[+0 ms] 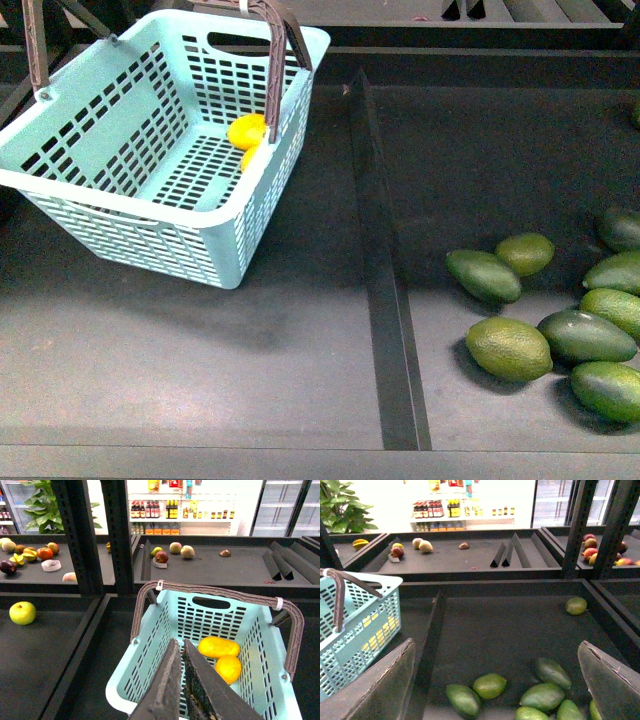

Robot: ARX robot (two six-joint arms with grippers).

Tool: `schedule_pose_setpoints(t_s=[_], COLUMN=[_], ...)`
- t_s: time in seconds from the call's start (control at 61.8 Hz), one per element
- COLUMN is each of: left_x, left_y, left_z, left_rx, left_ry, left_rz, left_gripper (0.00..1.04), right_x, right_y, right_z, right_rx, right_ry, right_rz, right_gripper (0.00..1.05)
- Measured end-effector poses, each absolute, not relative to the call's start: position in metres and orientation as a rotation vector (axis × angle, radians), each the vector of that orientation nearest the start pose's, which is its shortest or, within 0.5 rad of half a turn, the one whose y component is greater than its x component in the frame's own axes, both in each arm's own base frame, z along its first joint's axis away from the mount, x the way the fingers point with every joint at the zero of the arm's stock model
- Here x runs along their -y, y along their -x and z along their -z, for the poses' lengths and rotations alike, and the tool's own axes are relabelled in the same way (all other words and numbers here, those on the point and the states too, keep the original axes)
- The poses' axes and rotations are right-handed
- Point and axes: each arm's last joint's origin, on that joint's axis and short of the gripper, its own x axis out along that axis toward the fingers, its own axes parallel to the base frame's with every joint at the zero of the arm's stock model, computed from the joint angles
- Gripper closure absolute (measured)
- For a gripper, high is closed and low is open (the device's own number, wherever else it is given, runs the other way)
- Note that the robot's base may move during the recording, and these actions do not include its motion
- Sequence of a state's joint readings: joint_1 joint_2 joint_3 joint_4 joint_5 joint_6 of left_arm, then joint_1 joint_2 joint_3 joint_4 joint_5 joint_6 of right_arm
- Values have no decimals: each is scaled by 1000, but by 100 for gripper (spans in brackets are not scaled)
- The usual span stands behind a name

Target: Pick lemon and mango into basket

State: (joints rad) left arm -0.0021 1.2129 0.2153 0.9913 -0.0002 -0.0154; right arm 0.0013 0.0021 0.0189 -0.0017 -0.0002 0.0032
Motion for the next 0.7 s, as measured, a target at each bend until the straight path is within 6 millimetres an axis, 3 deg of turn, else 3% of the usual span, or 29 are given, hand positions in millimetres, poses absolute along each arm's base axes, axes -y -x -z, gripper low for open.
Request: schedule_pose_setpoints(t_s=[0.275, 0.696], left_x=[0, 0], left_y=[-172, -139], left_z=[-161, -166], left_rx=[-21, -5], left_ry=[14, 11], left_rz=[2, 2], left_gripper=[101, 101], right_x=[0, 0], right_y=[-97, -97], right_z=[-170, -170], right_rx=[15, 15], right_ry=[-3, -3], right_rz=[-2, -2], right_gripper=[9, 9])
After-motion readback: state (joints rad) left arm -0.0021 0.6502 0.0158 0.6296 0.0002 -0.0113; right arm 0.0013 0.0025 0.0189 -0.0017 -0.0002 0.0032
